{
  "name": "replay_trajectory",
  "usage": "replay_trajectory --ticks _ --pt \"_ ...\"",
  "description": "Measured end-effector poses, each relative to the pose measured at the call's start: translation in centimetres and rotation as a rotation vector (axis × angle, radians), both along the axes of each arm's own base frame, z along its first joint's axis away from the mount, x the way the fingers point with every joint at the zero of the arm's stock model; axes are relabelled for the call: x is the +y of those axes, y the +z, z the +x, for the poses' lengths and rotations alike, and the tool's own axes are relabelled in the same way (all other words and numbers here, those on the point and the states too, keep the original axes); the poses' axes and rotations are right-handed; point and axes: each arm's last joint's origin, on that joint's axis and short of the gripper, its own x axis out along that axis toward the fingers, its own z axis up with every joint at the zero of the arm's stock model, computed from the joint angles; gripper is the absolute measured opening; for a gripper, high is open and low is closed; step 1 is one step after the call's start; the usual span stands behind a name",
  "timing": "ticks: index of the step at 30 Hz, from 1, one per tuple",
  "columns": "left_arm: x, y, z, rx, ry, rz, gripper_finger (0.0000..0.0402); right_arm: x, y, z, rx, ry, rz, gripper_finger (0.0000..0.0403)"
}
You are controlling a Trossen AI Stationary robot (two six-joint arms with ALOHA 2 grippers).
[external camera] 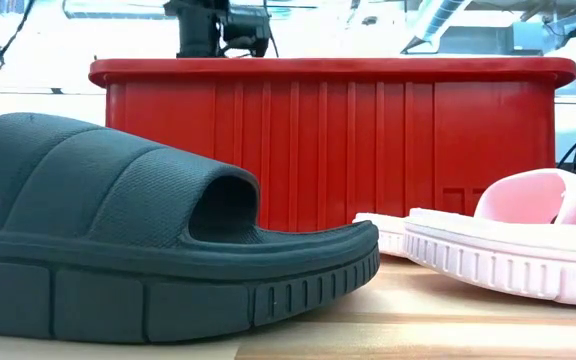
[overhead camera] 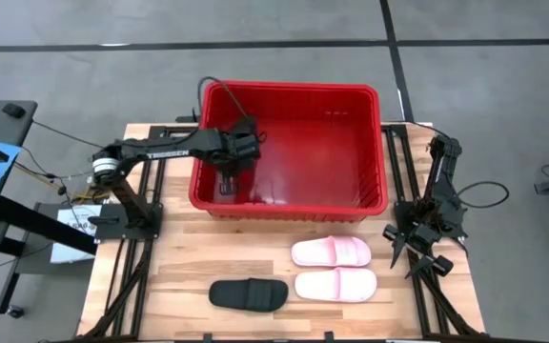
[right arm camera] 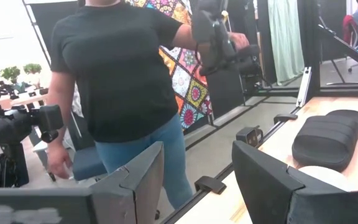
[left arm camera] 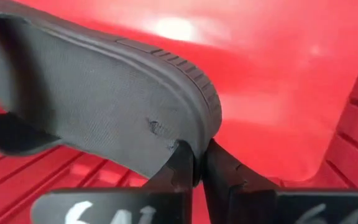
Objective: Pick and place slides into bin
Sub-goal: Put the black slipper into the red bin
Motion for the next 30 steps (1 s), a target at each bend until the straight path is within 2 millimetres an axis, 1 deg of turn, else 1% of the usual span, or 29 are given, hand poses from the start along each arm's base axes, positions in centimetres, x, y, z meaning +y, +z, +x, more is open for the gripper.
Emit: replay_trajectory --ticks 4,9,15,23,26,30 --pt "0.2 -1.9 1.0 0.053 -0.002 -0.017 0.0 0.0 0.0 0.0 0.0 0.0 0.001 0.0182" --pt "0.4 -3.3 1.5 0.1 0.001 -0.028 0.0 0.0 0.0 0.0 0.0 0.0 0.0 0.0182" --pt "0.5 -3.8 1.5 0.127 0.023 -0.028 0.0 0.0 0.0 0.0 -0.001 0.0 0.0 0.0182" --pt "0.6 -3.8 1.7 0.114 0.031 -0.01 0.0001 0.0 0.0 0.0 0.0 0.0 0.001 0.0182" --pt "0.7 -3.8 1.7 0.108 0.024 -0.007 0.0014 0.0 0.0 0.0 0.0 0.0 0.001 0.0182" --pt "0.7 -3.8 1.7 0.111 0.012 -0.007 0.0042 0.0 0.0 0.0 0.0 0.0 0.001 0.0182"
